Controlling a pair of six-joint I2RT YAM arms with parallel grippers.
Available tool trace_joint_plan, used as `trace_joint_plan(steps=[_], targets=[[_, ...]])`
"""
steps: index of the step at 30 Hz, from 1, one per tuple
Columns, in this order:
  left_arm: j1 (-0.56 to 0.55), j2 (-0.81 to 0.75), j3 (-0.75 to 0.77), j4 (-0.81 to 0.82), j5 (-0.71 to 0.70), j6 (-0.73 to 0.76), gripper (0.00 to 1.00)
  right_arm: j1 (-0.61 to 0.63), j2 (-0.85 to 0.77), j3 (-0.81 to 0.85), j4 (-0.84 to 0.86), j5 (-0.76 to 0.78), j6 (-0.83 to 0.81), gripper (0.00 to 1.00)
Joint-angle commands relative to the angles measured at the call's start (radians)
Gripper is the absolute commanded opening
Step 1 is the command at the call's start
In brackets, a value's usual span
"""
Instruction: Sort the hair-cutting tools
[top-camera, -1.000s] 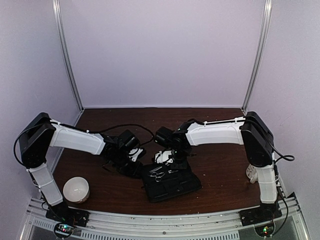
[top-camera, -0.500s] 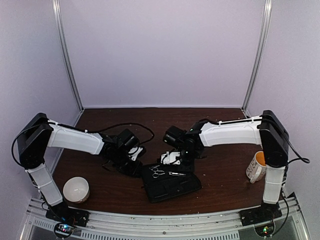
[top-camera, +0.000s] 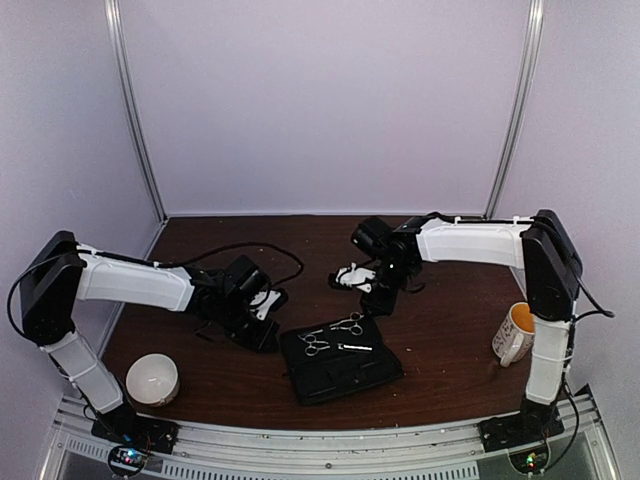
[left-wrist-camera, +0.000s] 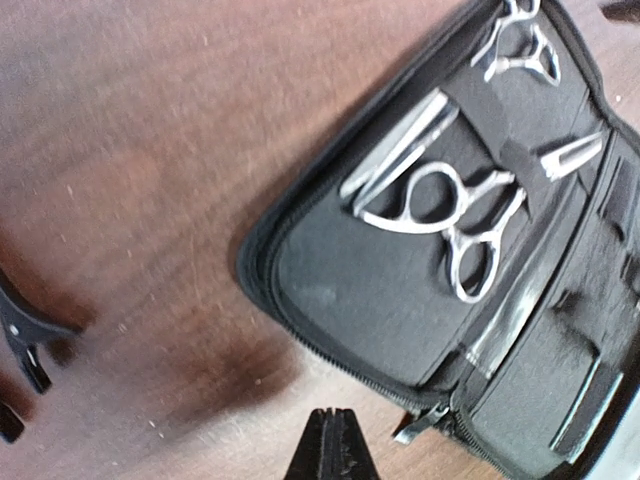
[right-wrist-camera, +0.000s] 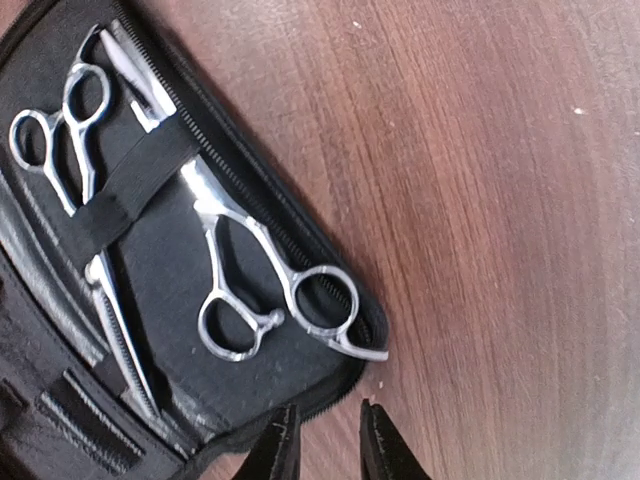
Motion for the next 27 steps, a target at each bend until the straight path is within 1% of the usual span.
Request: trace_joint_plan(steps=[1,5,10,14,17,19,22,27], targets=[[-0.001,-0.036,-0.012,0.063,0.042,0.024,0.03,-0.029,0.066,0.074,-0.020,-0.111,0.046,0.22],[-0.001,-0.034,-0.008,0.102,0.060,0.018,0.17,-0.043,0.109,0.114,-0.032,-0.182,0.057,0.25],[-0.001,0.005,-0.006,0.094,0.084,-0.028,0.19,-0.044,0.154,0.141,-0.061,-0.219,0.061,0.27],[-0.001,-0.030,-0.053,0.137,0.103,-0.078,0.26,-0.044,0.176,0.143,-0.061,-0.235,0.068,0.27],[-0.001,-0.010,-0.062,0.157,0.149,-0.084,0.29,-0.040,0.184,0.143,-0.065,-0.261,0.072,0.23],[-0.003,0.019,-0.061,0.173,0.190,-0.088,0.29,-0.033,0.183,0.138,-0.068,-0.269,0.070,0.19],[-0.006,0.041,-0.062,0.185,0.205,-0.099,0.29,-0.014,0.176,0.127,-0.074,-0.275,0.064,0.14],[-0.006,0.060,-0.057,0.196,0.207,-0.100,0.28,0.020,0.179,0.112,-0.081,-0.294,0.064,0.12]])
